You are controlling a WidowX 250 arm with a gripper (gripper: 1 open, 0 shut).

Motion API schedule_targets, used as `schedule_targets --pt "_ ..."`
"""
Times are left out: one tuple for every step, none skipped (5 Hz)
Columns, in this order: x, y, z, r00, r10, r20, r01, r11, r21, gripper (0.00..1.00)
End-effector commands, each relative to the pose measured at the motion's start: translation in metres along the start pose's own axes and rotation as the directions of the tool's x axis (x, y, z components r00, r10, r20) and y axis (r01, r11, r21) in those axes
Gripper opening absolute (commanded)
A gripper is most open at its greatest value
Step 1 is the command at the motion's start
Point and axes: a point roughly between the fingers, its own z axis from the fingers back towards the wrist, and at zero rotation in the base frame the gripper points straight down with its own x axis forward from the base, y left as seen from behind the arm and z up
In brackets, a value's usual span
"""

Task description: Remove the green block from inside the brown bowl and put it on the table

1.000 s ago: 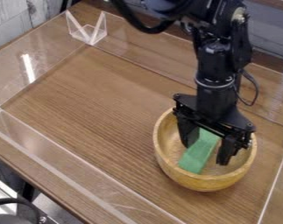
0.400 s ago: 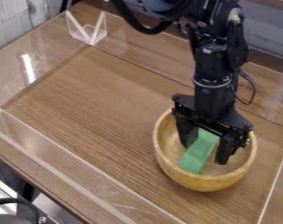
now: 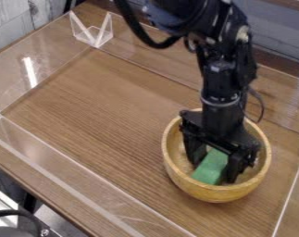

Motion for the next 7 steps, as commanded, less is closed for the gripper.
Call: schedule_targets --pt "0.006 -0.002 0.004 0.999 0.000 0.043 0.000 1.000 -0.005 0.00" --pt "0.005 -0.002 0.009 0.999 0.004 0.041 -0.003 1.000 -0.006 0.00" --pt "0.004 -0.002 0.017 0.999 0.007 0.036 -0.007 1.000 -0.007 0.00" --pt "0.002 -0.002 0.021 1.000 0.007 0.028 -0.007 1.000 -0.008 0.00" --pt "0.001 -0.002 0.025 1.000 0.009 0.022 -0.009 1.000 -0.009 0.00" --pt "0.000 -0.002 0.032 1.000 0.014 0.017 -0.013 1.000 -0.011 0.00" --pt "0.000 -0.001 0.041 1.000 0.021 0.013 -0.021 1.000 -0.012 0.00"
